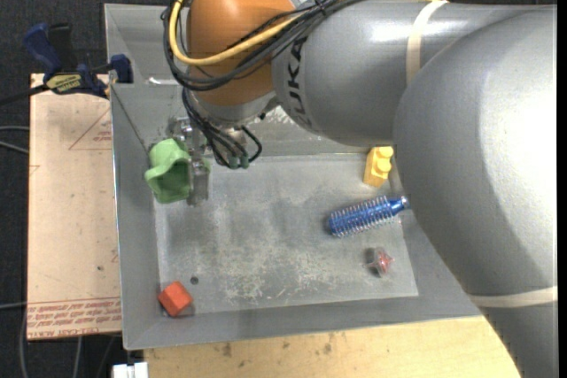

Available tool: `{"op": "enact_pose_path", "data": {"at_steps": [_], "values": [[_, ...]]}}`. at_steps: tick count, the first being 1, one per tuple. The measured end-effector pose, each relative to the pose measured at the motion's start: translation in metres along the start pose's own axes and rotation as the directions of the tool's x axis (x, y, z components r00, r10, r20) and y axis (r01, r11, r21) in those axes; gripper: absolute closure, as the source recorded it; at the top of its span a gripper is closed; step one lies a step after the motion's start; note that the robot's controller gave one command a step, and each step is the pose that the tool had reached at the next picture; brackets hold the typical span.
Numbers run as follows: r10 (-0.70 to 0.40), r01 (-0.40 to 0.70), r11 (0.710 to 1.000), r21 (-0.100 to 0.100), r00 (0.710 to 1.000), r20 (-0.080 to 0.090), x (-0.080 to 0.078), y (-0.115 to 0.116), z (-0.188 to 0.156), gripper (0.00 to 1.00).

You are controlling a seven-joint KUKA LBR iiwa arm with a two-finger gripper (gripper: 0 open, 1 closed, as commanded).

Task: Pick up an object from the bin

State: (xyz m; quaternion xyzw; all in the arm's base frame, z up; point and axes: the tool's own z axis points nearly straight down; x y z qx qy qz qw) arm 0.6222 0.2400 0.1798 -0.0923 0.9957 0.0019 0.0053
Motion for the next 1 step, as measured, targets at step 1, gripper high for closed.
{"op": "enact_pose_path", "data": {"at_steps": [1], "values": [[-0.026,0.026,1.000,0.001,1.000,0.002,-0.0019,-0.0034,-0.1250,1.00]]}}
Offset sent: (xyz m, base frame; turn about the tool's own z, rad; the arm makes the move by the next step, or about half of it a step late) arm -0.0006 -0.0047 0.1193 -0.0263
